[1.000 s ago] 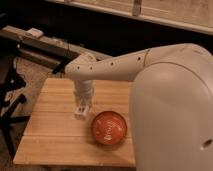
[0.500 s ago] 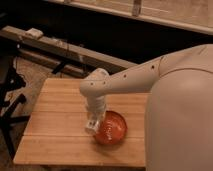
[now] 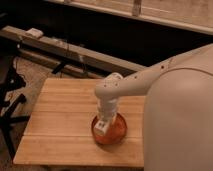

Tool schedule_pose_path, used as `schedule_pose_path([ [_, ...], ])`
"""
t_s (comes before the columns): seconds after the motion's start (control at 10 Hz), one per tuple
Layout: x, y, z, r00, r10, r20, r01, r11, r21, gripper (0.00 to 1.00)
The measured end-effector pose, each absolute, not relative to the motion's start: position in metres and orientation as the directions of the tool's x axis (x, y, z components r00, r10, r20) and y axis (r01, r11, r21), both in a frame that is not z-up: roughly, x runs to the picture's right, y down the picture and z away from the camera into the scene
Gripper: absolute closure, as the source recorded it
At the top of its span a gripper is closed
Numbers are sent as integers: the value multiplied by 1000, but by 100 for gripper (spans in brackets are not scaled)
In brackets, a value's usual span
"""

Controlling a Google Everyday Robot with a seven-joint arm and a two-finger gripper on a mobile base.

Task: Place the bottle in the ceramic bowl

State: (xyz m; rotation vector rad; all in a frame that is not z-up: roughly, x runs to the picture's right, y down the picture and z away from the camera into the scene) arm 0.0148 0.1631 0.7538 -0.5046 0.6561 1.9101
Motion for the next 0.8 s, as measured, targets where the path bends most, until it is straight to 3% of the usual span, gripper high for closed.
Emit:
schedule_pose_path([
  [0.4,20,152,755,-397,692,-603,-916,-335,219,25],
  [0.5,16,153,754,-381,695,-610,-923,-320,211,20],
  [0.8,11,152,753,-370,697,-614,-928,-314,202,20],
])
